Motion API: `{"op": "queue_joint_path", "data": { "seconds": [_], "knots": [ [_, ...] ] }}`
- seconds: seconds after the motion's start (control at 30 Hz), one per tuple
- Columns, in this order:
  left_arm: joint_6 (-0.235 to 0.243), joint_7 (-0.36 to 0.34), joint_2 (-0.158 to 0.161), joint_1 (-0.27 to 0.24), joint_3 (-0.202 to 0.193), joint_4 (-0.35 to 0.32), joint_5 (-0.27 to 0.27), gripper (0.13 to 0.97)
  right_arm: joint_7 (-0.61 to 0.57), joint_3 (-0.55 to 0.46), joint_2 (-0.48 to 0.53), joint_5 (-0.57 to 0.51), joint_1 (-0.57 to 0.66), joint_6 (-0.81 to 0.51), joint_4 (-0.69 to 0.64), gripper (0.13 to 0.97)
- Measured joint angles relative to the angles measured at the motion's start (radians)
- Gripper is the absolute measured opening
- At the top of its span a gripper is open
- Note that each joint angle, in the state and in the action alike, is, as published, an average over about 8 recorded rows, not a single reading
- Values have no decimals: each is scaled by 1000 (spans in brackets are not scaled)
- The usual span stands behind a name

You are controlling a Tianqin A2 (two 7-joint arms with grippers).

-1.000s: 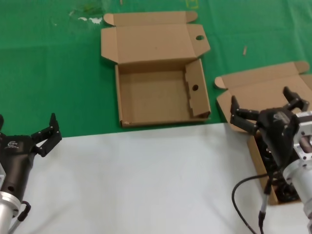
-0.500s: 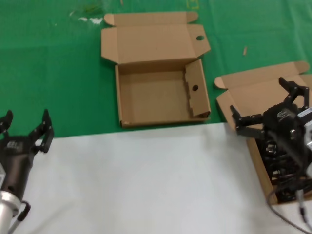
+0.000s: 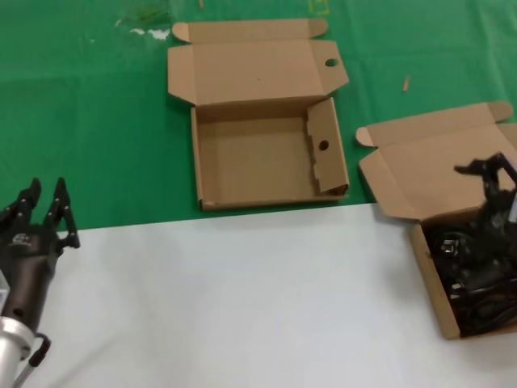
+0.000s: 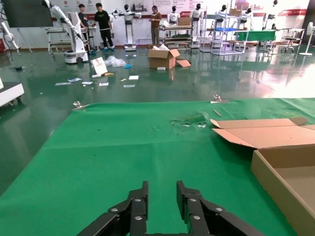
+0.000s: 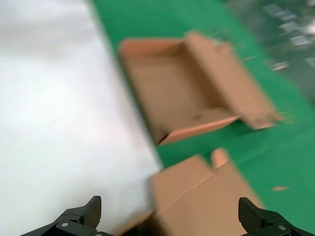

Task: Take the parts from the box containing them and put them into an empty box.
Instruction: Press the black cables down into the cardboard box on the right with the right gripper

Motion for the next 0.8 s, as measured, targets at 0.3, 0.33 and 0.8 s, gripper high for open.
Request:
{"op": "queue_joint_path", "data": {
  "seconds": [0.3, 0.33, 0.8],
  "knots": [
    [0, 0, 0, 0, 0, 0, 0, 229, -133, -125, 77, -52, 169, -283, -103, 966],
    [0, 0, 0, 0, 0, 0, 0, 217, -150, -139, 74, -65, 191, -304, -118, 966],
    [0, 0, 0, 0, 0, 0, 0, 140, -298, -259, -17, -208, 440, -454, -295, 907]
  ]
}}
